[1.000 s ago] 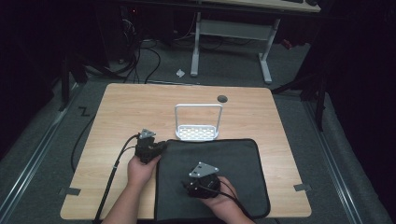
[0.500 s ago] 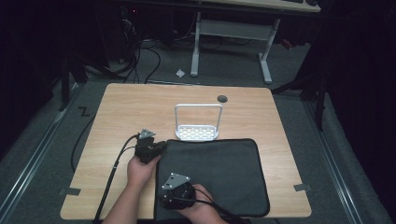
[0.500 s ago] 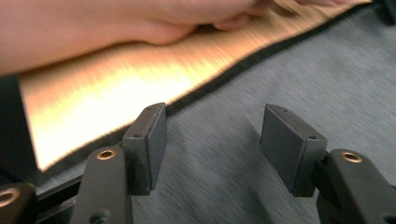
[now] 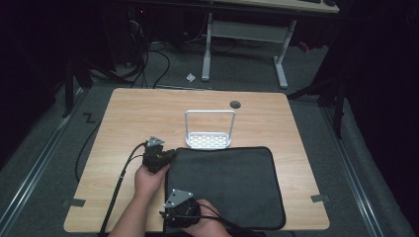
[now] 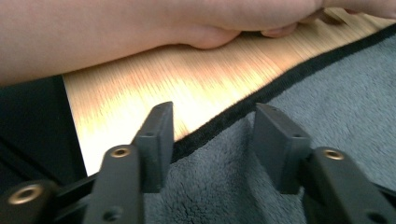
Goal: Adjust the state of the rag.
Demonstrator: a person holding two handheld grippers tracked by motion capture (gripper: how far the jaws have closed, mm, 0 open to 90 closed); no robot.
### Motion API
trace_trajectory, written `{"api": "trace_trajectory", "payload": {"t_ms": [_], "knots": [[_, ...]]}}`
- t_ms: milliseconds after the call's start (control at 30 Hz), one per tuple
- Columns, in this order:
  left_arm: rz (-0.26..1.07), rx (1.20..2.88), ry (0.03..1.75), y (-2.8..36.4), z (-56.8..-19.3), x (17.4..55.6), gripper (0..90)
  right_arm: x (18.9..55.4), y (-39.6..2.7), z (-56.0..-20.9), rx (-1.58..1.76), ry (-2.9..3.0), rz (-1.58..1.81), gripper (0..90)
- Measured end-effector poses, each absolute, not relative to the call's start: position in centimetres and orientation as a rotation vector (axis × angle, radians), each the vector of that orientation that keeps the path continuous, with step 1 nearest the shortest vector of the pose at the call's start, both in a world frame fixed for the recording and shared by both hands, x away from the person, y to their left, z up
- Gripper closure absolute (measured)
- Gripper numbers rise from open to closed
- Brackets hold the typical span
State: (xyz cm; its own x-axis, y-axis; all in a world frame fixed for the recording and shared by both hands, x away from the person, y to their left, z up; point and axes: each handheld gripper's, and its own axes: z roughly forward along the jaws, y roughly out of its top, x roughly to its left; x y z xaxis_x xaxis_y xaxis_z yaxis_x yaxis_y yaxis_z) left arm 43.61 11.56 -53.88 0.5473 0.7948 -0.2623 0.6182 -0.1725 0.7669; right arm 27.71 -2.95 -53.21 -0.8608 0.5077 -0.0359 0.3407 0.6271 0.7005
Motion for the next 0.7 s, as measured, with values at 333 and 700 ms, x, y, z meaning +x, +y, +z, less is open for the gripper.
{"api": "trace_trajectory", "payload": {"t_ms": [333,700], "knots": [[0.239,1.878,1.158,11.6,-53.9,43.7,81.8,27.8,-4.8,-52.5,0.682,2.555,1.045,80.3],[0.182,1.824,1.166,12.2,-53.8,43.8,83.0,27.7,-6.4,-50.5,0.668,2.461,1.142,82.6]]}}
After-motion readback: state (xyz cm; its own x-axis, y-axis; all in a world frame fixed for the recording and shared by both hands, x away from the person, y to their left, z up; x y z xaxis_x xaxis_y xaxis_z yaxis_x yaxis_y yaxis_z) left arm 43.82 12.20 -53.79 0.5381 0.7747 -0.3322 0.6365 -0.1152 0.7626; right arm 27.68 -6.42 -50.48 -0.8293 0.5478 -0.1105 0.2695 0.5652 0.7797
